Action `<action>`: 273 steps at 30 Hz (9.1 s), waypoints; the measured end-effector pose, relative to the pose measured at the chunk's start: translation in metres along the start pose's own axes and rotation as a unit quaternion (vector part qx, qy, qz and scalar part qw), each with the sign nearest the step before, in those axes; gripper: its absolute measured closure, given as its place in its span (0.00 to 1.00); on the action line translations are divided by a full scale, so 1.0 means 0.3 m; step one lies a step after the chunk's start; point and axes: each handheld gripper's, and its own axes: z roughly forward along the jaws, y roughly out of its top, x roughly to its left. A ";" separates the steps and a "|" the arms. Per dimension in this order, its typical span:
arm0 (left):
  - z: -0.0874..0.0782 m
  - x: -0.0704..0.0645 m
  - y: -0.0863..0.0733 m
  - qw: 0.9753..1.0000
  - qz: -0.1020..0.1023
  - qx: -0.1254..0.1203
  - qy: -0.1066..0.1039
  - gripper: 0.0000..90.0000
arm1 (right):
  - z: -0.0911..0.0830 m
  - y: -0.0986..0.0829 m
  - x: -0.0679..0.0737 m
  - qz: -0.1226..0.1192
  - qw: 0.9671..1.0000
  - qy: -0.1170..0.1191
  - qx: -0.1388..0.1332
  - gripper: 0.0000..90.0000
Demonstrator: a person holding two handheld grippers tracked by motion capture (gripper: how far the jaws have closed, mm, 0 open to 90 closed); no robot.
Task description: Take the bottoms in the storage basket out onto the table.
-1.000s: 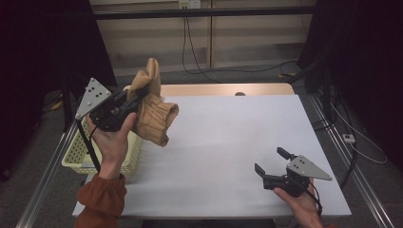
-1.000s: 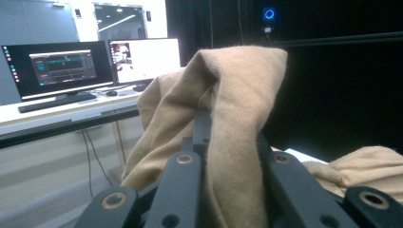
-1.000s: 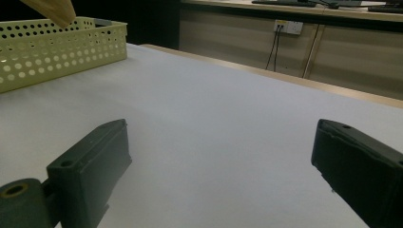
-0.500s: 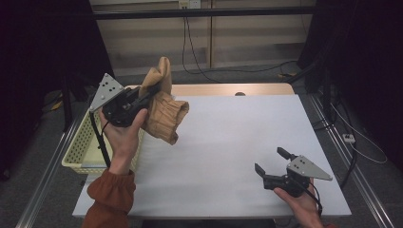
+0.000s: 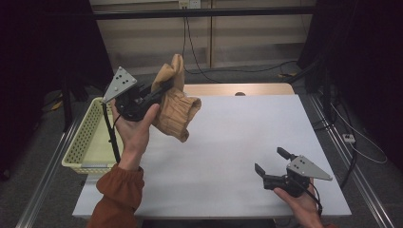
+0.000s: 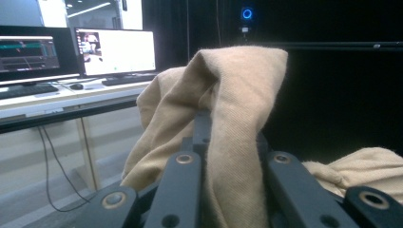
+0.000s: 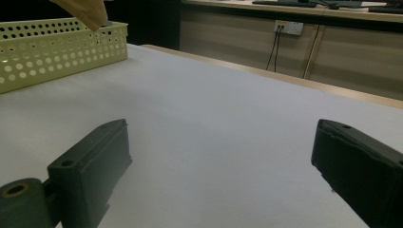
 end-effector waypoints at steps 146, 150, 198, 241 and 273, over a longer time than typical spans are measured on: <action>0.458 -0.030 -0.606 0.960 -0.041 0.277 -0.029 0.85 | -0.008 -0.002 -0.001 -0.001 1.000 0.002 0.001 0.06; 0.465 -0.030 -0.617 0.958 -0.040 0.282 -0.030 0.85 | -0.008 -0.002 -0.001 -0.001 1.000 0.001 0.001 0.06; 0.518 -0.085 -0.654 0.951 -0.041 0.304 -0.044 0.20 | 0.004 -0.002 -0.002 -0.001 1.000 0.007 0.001 0.06; 0.445 -0.106 -0.499 0.976 -0.002 0.213 -0.043 0.07 | 0.004 -0.005 -0.013 0.006 1.000 0.001 0.003 0.06; 0.296 -0.116 -0.410 0.980 0.017 0.194 -0.035 0.07 | 0.000 -0.004 -0.006 -0.001 1.000 0.001 0.003 0.06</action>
